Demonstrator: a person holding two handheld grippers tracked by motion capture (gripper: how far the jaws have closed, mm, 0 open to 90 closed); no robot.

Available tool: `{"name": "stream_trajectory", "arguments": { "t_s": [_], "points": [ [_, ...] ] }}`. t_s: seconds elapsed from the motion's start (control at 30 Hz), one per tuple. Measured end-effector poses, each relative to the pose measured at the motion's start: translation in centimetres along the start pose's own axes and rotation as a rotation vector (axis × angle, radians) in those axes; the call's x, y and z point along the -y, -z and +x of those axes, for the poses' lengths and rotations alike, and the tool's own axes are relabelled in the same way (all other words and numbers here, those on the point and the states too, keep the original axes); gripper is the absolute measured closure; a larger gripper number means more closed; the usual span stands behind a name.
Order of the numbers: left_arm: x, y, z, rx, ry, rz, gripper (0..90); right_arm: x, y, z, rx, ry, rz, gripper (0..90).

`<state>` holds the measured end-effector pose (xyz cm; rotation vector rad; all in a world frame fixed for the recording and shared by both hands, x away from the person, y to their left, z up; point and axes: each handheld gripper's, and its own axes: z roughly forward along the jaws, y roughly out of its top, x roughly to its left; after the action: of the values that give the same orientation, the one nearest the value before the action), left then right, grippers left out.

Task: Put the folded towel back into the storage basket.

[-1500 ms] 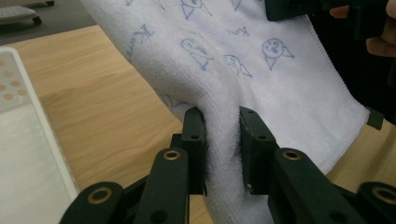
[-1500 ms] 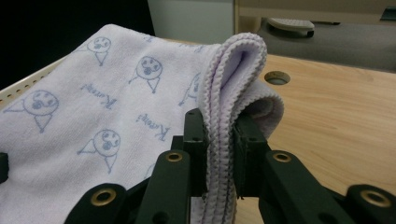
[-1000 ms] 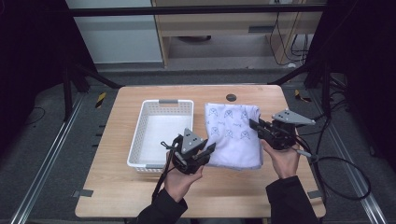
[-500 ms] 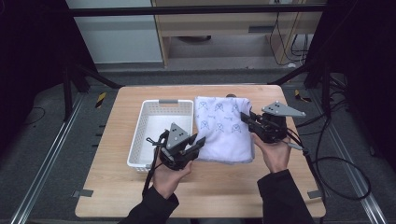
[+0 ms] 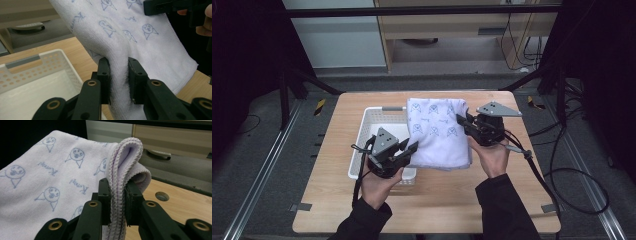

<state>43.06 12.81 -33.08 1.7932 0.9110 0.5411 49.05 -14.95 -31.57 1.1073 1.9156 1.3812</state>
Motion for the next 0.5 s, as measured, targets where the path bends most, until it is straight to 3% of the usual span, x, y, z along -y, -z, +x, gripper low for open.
{"name": "stream_trajectory", "arguments": {
  "t_s": [0.5],
  "points": [
    [-0.1,1.8,2.7,-0.049,0.011,-0.01,73.3,-1.7,-2.8,2.2,-0.029,0.006,-0.005,77.8]
  ]
}}
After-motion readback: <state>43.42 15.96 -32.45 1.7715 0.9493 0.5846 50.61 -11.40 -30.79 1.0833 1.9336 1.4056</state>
